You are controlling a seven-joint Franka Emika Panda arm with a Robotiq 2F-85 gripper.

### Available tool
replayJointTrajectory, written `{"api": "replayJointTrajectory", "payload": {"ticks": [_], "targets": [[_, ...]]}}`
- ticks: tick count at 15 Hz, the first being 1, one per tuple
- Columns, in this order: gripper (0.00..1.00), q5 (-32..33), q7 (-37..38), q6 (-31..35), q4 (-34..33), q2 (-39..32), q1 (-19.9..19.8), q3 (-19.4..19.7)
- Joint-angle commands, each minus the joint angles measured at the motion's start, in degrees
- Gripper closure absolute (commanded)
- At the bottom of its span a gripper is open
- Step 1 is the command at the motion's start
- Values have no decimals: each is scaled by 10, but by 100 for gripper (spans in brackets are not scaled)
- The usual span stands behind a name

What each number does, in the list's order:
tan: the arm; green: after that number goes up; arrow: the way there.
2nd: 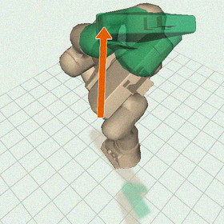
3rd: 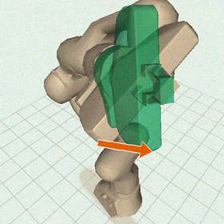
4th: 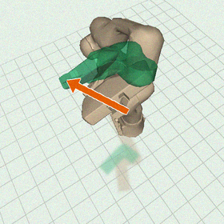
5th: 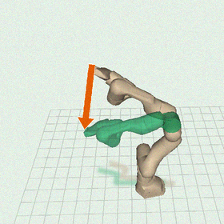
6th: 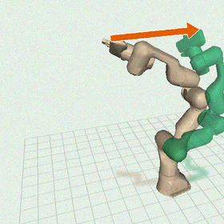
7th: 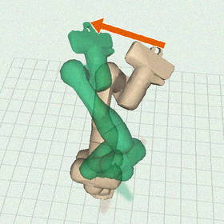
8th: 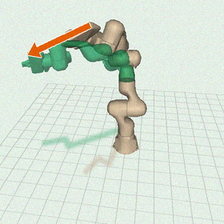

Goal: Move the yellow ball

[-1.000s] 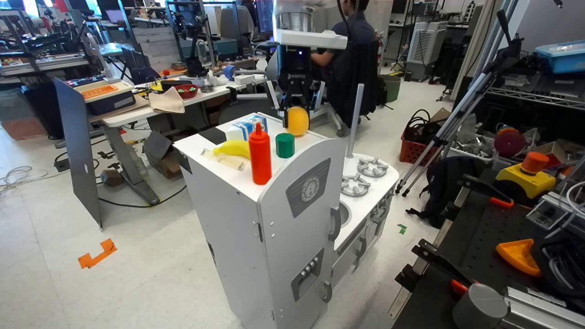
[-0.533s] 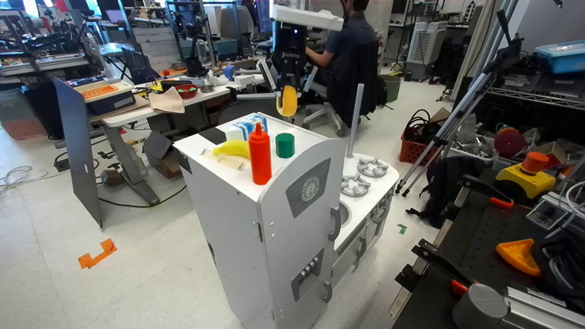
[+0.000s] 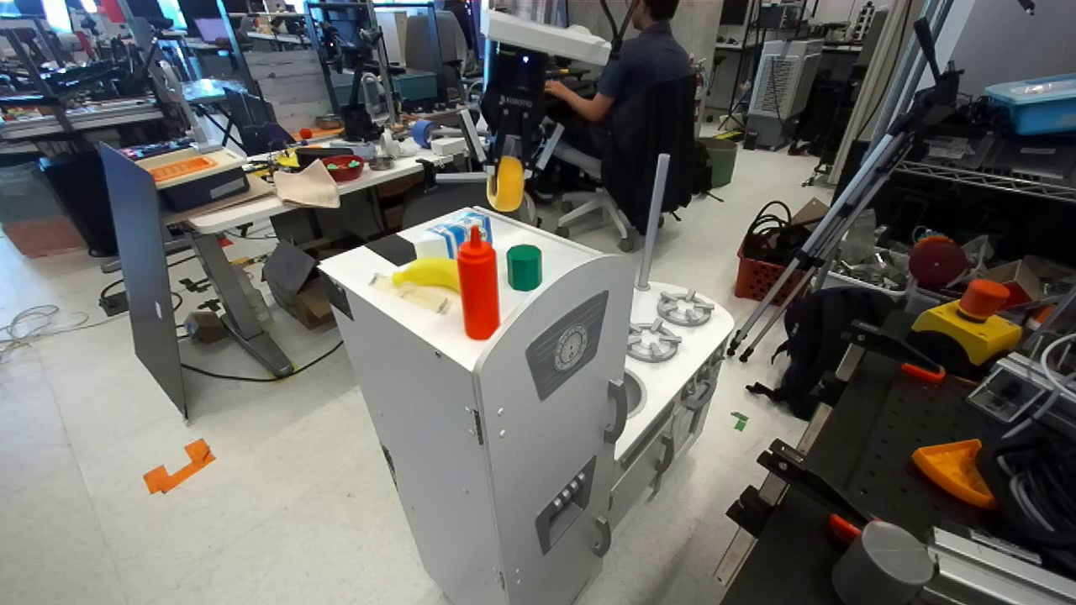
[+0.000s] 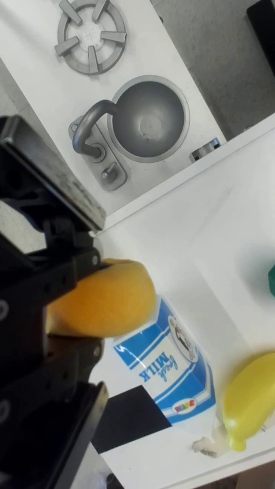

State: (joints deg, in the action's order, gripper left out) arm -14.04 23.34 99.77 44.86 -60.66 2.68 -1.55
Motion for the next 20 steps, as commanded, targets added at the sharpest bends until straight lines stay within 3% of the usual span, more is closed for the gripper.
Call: {"api": "replayJointTrajectory", "payload": {"ticks": [1, 9, 20], "targets": [[94, -4, 23, -14, -88, -55, 0, -11], [94, 2, 33, 2, -152, -100, 11, -4], [94, 3, 46, 8, -171, -128, 9, 1]]}}
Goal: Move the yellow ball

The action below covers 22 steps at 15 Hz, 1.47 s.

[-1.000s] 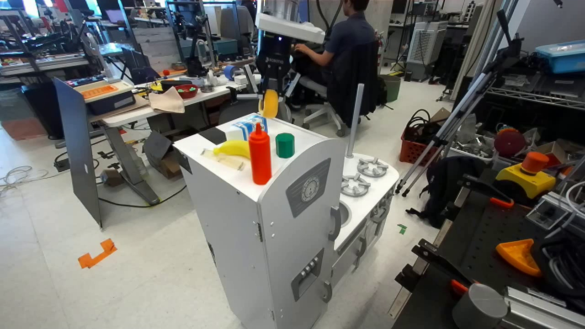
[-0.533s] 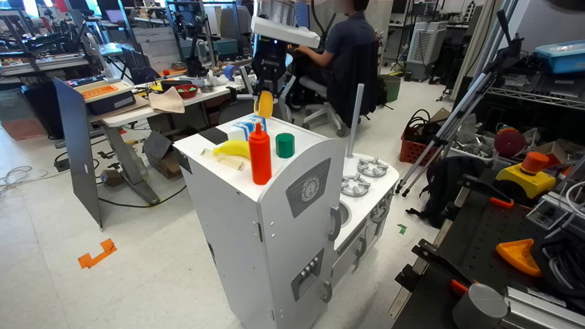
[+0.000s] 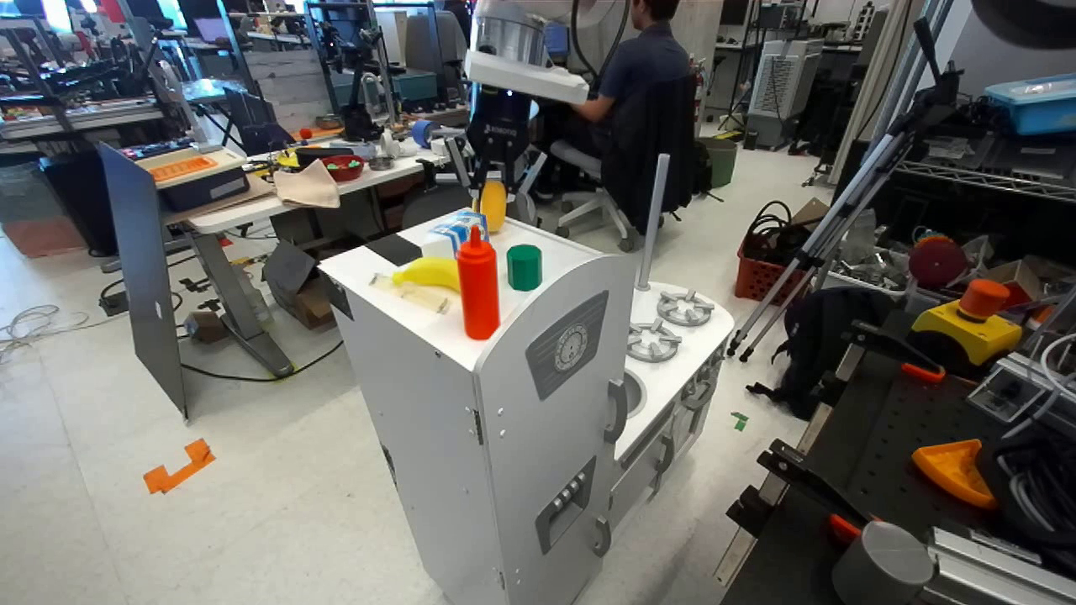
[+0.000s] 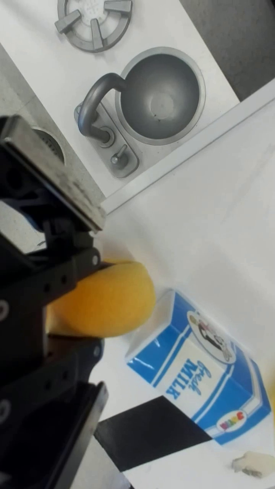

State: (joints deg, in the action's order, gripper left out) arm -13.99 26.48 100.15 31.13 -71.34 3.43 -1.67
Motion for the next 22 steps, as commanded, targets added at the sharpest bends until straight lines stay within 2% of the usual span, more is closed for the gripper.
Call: {"api": "replayJointTrajectory", "payload": {"ticks": [1, 4, 5, 7, 13, 17, 18, 19, 22], "targets": [[94, 3, 15, 5, -34, -22, 1, 2], [94, 3, 19, 5, -36, -22, 1, 2], [51, 0, 22, 4, -36, -22, 0, 0], [42, 2, 24, 0, -35, -20, 1, 1], [1, 7, 19, 8, -38, -8, 5, 4], [0, 14, 12, 25, -51, 2, 9, 7], [0, 29, 15, 9, -108, -25, 8, -1], [0, 34, 6, 41, -50, 12, 9, -1], [0, 50, -11, 72, -59, 23, 11, 1]]}}
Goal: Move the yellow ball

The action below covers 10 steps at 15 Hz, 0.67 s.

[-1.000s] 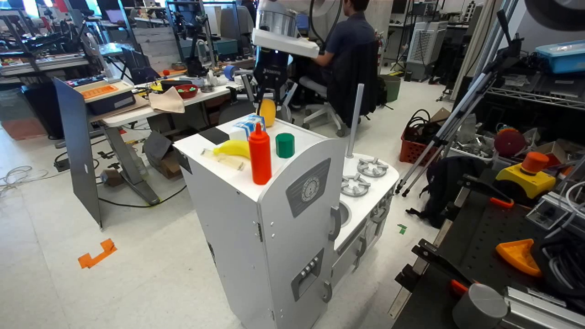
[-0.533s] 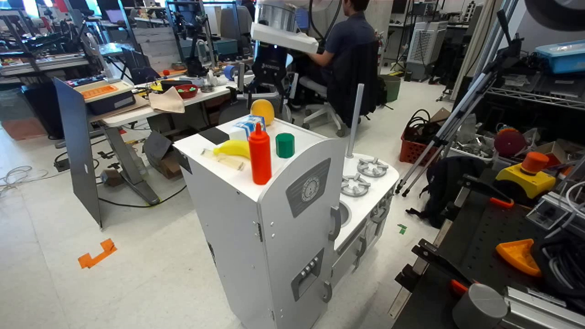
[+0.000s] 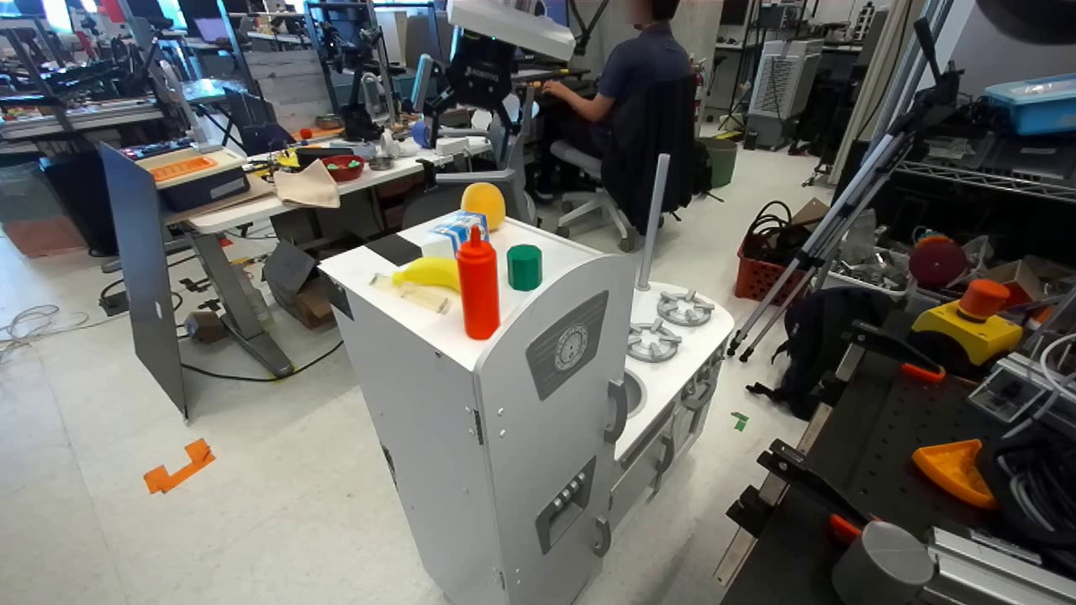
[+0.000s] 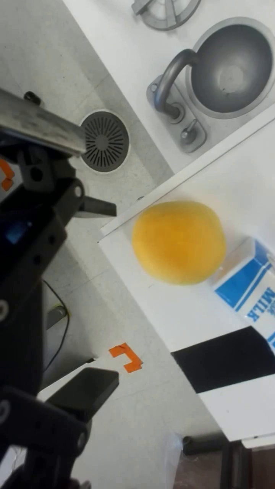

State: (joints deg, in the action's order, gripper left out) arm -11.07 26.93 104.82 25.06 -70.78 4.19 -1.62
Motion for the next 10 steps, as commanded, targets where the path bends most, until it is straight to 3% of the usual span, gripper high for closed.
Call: {"api": "replayJointTrajectory", "payload": {"ticks": [1, 5, 6, 10], "targets": [[0, 26, -21, 29, 3, 25, 3, 2], [0, 38, -10, -2, 17, 56, 1, 6], [0, 29, -18, 23, 15, 43, -1, -4], [0, 31, -17, 10, 17, 51, -2, -2]]}}
